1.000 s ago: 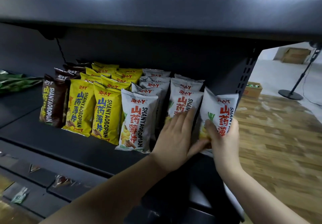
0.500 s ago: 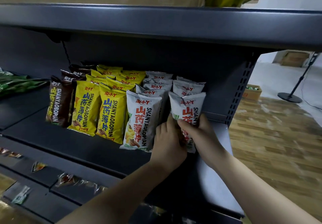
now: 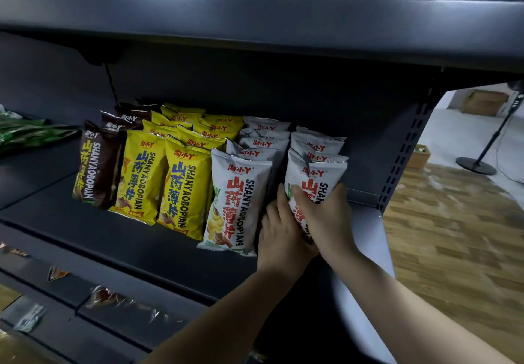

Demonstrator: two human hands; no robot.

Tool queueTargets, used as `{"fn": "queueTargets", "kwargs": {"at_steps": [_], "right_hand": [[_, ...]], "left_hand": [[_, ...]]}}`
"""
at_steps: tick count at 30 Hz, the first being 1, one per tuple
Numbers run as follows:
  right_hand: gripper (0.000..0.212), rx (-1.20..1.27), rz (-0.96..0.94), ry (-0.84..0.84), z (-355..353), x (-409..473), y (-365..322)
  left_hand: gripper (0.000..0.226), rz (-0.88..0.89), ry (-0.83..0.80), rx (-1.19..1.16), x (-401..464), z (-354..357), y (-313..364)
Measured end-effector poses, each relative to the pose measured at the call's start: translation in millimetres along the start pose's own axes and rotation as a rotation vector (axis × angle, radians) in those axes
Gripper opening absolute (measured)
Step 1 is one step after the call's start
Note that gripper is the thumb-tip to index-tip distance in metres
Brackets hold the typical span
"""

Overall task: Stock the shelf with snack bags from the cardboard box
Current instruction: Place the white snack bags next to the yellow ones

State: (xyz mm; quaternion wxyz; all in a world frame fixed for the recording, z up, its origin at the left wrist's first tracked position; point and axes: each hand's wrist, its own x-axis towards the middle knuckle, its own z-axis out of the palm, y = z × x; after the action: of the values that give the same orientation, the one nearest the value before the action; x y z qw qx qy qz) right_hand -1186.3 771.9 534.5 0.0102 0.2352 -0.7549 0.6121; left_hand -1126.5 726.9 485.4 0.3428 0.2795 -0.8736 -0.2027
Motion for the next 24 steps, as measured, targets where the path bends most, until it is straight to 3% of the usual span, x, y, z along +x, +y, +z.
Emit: {"fn": "queueTargets", "kwargs": {"at_steps": [2,4,7,9,10,13,16,18,24], "right_hand": [[0.061,-0.041,0.035,0.068,4,2,2],[0.068,-0.127,-0.052,0.19,3,0,-2],[0.069,-0.431,-0.517,0.29,-9,-8,-13],[0.056,-0.773,-0.869,0.216,-13,-9,-10],[0.051,-0.911,-0.956,0.157,-13,-8,-6],[0.049,-1.112,-0.945,0.098,-11,4,3],[0.051,-1.106,-0.875,0.109,-9,17,3],[0.052,-1.09,-0.849,0.119,-7,22,2],[0.056,-1.043,-0.803,0.038,-9,22,-2]], "left_hand": [[0.1,0.003,0.009,-0.011,-1,-3,2],[0.105,-0.022,-0.067,-0.043,-1,-11,7],[0.109,-0.067,-0.146,-0.058,-1,-15,9],[0.094,-0.035,-0.109,0.039,0,-10,5],[0.085,-0.01,-0.087,0.097,1,-7,4],[0.086,0.033,-0.066,0.14,4,-5,3],[0.108,-0.009,-0.122,0.055,3,-11,4],[0.111,-0.046,-0.223,-0.004,6,-9,4],[0.118,-0.052,-0.164,0.103,0,-9,3]]}}
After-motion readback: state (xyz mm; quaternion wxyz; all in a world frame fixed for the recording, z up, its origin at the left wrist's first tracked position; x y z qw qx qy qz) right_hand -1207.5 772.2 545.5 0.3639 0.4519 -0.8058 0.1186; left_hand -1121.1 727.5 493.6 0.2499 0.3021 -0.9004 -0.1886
